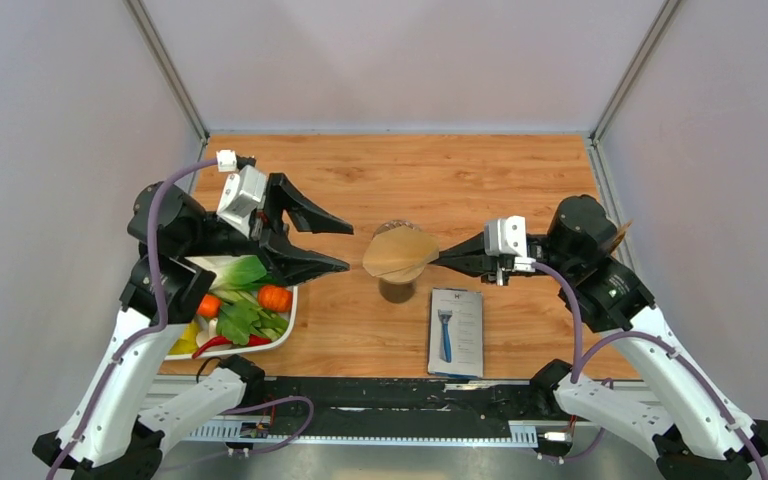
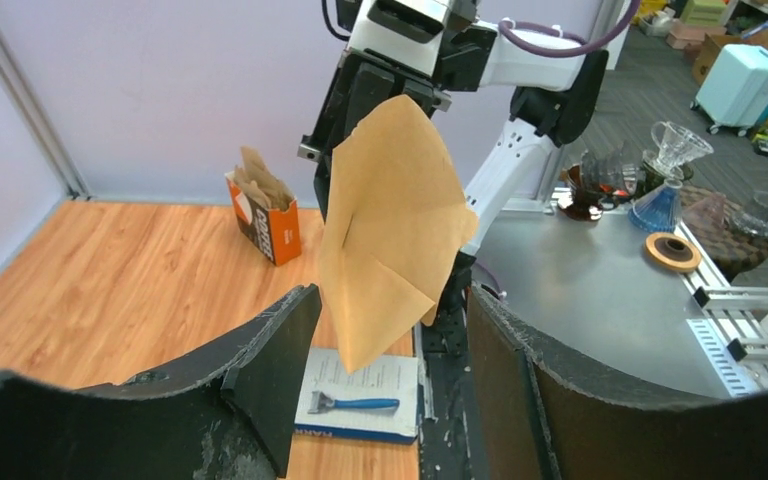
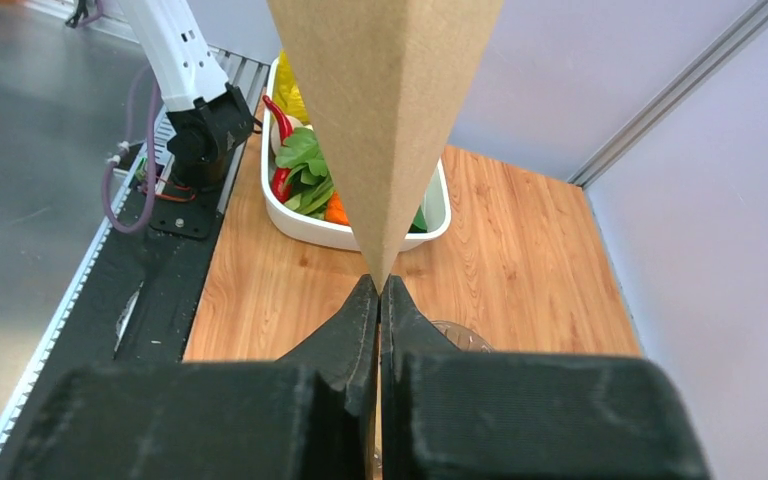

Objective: Place the coffee filter in the dripper

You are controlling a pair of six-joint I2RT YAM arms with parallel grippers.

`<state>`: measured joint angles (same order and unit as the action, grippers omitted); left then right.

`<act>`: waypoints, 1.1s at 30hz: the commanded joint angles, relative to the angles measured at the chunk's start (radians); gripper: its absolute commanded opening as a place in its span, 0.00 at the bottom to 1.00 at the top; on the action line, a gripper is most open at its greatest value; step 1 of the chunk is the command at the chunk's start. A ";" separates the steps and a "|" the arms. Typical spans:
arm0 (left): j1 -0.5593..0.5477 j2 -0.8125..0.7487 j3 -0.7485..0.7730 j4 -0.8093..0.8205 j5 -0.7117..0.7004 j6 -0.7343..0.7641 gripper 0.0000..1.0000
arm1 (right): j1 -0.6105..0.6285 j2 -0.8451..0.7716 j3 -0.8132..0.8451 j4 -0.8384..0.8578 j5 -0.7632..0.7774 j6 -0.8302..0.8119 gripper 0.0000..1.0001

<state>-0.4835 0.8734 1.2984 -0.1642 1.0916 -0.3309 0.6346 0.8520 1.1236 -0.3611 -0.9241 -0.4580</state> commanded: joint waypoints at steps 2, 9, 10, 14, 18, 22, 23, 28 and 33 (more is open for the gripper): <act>-0.021 0.050 0.017 -0.104 -0.044 0.108 0.66 | 0.022 0.027 0.027 -0.017 -0.003 -0.091 0.00; -0.099 0.106 0.039 -0.202 -0.189 0.206 0.67 | 0.050 0.039 0.032 -0.015 0.019 -0.108 0.00; -0.107 0.119 0.038 -0.207 -0.211 0.209 0.67 | 0.053 0.041 0.030 -0.015 0.022 -0.113 0.00; -0.116 0.156 0.038 -0.222 -0.229 0.203 0.48 | 0.057 0.050 0.015 -0.011 0.029 -0.117 0.00; -0.116 0.174 0.049 -0.211 -0.227 0.155 0.04 | 0.057 0.060 -0.001 -0.004 0.117 -0.078 0.11; -0.117 0.253 0.145 -0.375 -0.330 0.180 0.00 | 0.053 0.054 -0.012 -0.017 0.207 -0.002 0.58; -0.118 0.282 0.223 -0.495 -0.353 0.215 0.00 | 0.048 0.046 -0.018 -0.018 0.219 0.017 0.69; -0.116 0.480 0.429 -0.813 -0.511 0.302 0.00 | -0.057 0.023 -0.033 -0.037 0.203 0.097 0.85; -0.117 0.549 0.496 -0.863 -0.593 0.330 0.00 | -0.232 0.045 -0.017 -0.050 0.101 0.183 0.87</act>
<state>-0.5968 1.3834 1.7226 -0.8780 0.6014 -0.0563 0.5049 0.8925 1.0927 -0.4118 -0.7483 -0.3786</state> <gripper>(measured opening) 0.007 0.865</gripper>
